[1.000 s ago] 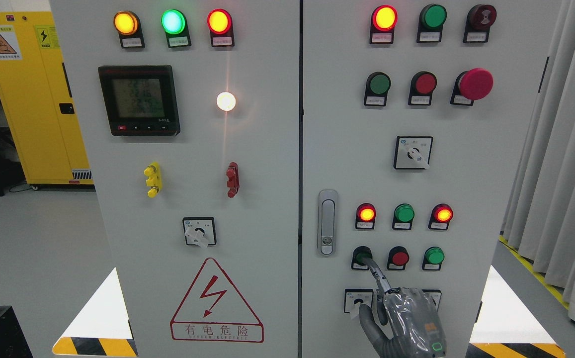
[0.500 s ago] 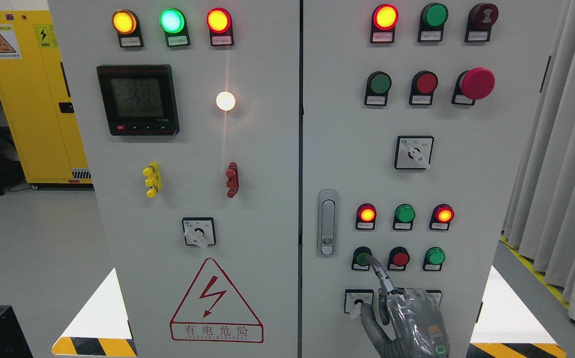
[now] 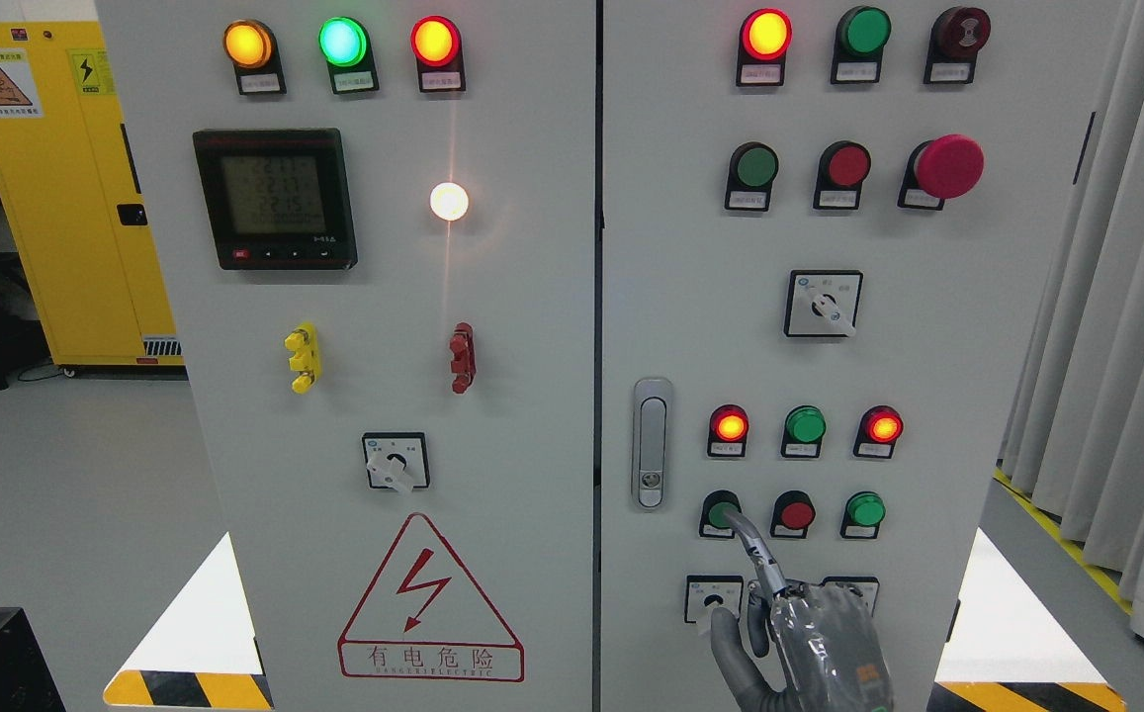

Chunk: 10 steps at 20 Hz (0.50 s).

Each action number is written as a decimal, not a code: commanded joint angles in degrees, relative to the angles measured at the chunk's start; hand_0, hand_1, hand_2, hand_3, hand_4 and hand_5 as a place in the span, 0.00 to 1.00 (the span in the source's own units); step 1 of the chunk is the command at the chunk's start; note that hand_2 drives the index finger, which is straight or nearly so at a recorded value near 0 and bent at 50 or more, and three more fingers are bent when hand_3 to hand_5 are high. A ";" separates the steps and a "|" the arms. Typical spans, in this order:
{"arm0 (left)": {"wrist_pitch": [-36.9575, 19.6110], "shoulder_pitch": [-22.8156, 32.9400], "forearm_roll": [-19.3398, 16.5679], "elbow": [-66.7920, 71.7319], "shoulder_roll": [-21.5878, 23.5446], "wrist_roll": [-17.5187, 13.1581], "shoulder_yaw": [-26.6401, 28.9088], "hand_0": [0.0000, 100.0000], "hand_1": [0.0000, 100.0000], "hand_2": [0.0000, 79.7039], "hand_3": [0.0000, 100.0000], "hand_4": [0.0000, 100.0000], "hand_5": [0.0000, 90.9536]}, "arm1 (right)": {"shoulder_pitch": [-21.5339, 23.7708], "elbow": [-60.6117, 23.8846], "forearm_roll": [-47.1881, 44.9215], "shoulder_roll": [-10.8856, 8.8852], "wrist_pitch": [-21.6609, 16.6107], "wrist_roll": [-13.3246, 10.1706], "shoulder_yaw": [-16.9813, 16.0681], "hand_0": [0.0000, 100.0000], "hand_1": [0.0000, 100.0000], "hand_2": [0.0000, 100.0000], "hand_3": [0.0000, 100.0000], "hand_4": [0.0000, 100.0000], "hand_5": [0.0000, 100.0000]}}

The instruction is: Press green start button

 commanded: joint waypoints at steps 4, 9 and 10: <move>0.02 0.00 0.01 0.00 0.02 0.02 0.03 0.12 0.56 0.00 0.00 0.00 0.00 | 5.88 -9.29 -26.86 0.69 0.57 0.16 3.10 0.76 0.81 0.02 0.28 0.35 0.43; 0.02 0.00 0.01 0.00 0.02 0.02 0.03 0.12 0.56 0.00 0.00 0.00 0.00 | 8.44 -9.83 -30.13 0.95 -0.05 0.34 3.98 0.77 0.76 0.00 0.01 0.01 0.04; 0.02 0.00 0.01 0.00 0.02 0.02 0.03 0.12 0.56 0.00 0.00 0.00 0.00 | 8.35 -9.65 -30.39 0.95 -0.13 0.60 3.98 0.77 0.76 0.00 0.01 0.01 0.04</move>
